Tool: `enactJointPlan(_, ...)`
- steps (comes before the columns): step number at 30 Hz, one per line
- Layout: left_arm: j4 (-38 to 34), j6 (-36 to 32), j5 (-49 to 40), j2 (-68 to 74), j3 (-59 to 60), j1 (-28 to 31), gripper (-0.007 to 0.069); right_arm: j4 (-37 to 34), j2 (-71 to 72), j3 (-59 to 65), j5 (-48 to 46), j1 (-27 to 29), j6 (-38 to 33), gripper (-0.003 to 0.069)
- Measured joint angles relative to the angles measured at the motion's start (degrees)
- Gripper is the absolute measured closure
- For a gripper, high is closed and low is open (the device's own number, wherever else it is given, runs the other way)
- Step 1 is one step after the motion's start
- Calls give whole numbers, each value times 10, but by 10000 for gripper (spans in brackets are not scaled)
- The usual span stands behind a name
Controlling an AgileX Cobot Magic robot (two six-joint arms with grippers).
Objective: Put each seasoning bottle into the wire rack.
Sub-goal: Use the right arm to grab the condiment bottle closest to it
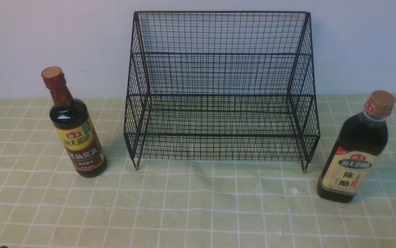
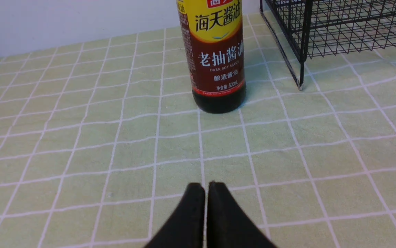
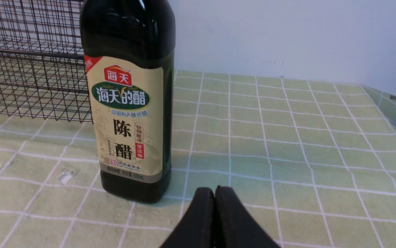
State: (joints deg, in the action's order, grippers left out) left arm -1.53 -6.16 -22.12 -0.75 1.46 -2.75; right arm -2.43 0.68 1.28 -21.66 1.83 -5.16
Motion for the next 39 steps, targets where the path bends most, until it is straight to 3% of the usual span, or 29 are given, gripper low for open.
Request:
enactJointPlan(35, 0, 0, 0, 0, 0, 0, 631, -1, 0, 0, 1, 0, 0, 673)
enactJointPlan(39, 0, 0, 0, 0, 0, 0, 631, -74, 0, 3, 49, 0, 22, 673)
